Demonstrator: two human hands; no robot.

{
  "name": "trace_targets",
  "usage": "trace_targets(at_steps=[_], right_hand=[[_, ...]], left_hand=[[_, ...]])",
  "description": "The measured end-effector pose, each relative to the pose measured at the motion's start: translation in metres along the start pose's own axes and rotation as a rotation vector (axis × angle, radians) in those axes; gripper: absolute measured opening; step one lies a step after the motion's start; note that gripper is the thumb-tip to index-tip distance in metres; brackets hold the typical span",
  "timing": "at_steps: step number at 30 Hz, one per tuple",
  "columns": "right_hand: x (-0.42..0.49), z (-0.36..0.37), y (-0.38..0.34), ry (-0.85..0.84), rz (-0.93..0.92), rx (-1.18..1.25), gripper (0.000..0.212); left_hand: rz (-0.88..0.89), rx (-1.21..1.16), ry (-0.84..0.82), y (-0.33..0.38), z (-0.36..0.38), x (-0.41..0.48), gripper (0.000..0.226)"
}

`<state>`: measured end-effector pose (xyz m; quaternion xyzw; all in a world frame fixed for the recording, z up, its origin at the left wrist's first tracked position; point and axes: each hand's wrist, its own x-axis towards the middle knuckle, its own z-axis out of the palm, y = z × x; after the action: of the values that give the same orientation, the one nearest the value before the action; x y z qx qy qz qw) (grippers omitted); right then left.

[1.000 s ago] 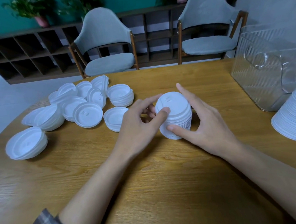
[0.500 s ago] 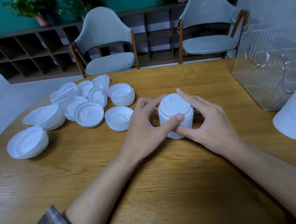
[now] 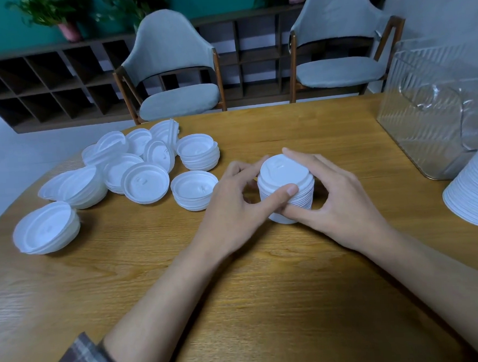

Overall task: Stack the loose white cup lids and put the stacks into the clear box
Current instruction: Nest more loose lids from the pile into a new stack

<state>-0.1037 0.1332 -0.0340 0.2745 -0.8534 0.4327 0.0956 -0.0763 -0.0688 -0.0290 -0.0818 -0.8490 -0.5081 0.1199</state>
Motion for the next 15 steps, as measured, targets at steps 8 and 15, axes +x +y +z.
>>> trace_targets(at_steps=[8, 15], right_hand=[[0.0, 0.0, 0.0, 0.017, -0.003, 0.013, 0.086], [0.0, 0.0, 0.001, 0.019, -0.01, 0.0, 0.086]], left_hand=[[0.105, 0.539, 0.277, -0.006, -0.041, 0.01, 0.048], [-0.135, 0.758, 0.152, -0.014, -0.044, 0.011, 0.055]])
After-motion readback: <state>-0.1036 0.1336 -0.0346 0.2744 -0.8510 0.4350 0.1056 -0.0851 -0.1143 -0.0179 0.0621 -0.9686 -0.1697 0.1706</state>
